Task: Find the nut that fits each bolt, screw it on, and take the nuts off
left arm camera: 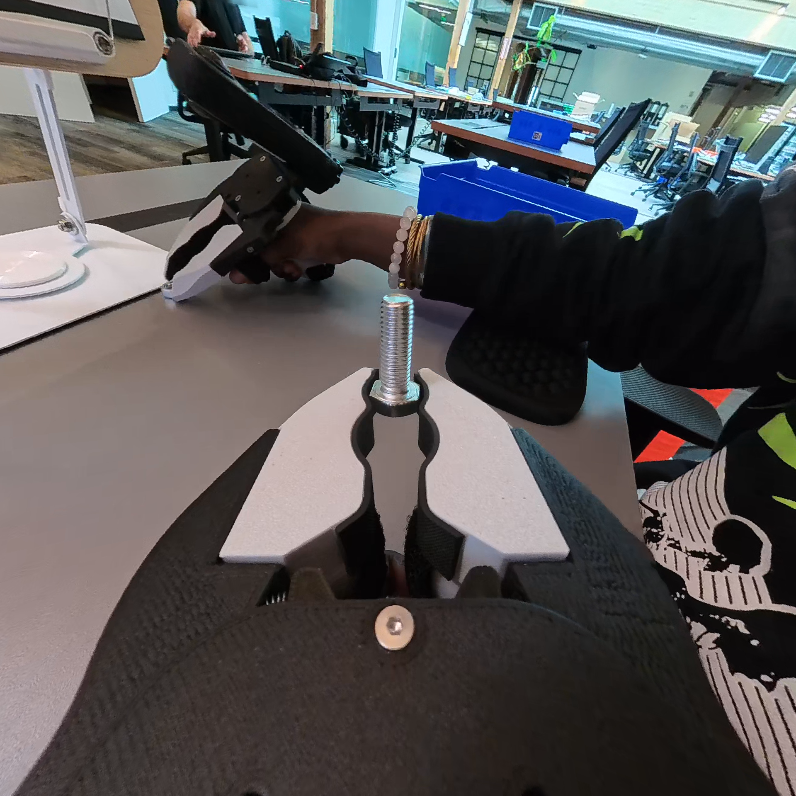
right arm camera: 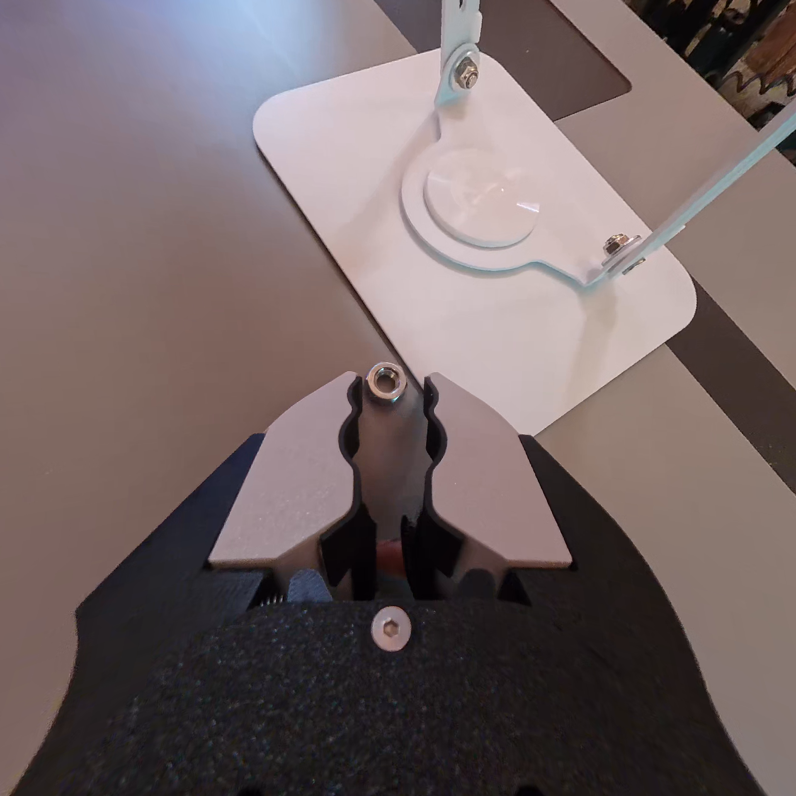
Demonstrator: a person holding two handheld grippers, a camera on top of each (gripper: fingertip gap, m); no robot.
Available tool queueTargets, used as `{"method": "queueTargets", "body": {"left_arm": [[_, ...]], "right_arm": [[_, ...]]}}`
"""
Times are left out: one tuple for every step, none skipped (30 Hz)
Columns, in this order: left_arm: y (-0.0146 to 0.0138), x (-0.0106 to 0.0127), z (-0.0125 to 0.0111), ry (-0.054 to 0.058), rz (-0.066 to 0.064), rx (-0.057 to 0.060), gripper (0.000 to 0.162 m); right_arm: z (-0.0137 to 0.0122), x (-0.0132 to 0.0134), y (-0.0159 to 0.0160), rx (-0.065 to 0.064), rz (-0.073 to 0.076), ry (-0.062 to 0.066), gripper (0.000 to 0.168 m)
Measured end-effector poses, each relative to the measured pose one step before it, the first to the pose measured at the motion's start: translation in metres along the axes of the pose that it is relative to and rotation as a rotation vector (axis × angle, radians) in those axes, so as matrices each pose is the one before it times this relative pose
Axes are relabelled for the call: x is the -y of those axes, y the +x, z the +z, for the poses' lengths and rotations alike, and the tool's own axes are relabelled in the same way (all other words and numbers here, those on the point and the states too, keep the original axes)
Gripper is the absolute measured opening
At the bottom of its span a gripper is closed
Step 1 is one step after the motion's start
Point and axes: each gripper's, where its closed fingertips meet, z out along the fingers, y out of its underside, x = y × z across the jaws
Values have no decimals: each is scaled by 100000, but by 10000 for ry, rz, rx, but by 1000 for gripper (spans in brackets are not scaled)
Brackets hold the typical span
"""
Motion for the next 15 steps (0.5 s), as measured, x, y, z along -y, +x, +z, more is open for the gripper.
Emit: {"method": "queueTargets", "body": {"left_arm": [[34,-16,9,-16,32,-5,16],[29,-18,18,-15,21,-13,16],[20,-16,13,-12,13,-6,16],[6,-14,12,-13,3,-1,16],[10,-25,18,-16,-2,-8,16],[6,-17,20,-19,-2,-10,16],[18,-32,9,-20,3,-12,16],[13,-14,14,-11,11,0,16],[0,-9,9,-7,12,4,16],[-5,-20,15,-11,5,5,16],[13,-10,8,-8,1,0,16],[-9,-3,3,-5,-2,2,16],[6,-15,11,-7,-2,-5,16],[-9,-3,4,-4,1,1,16],[14,-4,17,-6,4,-7,16]], "right_arm": [[-49,-32,16,15,52,-9,28],[-67,-68,31,-7,45,-25,28],[-64,-63,29,-6,47,-21,27],[-40,-9,10,15,56,-8,26],[-1,52,-84,62,46,5,26],[44,125,-130,74,17,27,26],[67,182,-113,37,-6,38,26],[110,152,-126,43,-23,-3,26],[139,92,-161,59,-11,-66,26],[159,14,-85,10,26,-126,26],[126,-9,37,-67,51,-118,25],[97,1,37,-64,39,-69,21],[85,-54,-31,-22,20,-84,18],[40,-17,-20,-41,-7,-34,18],[-1,-13,8,-63,-47,-19,18]]}}
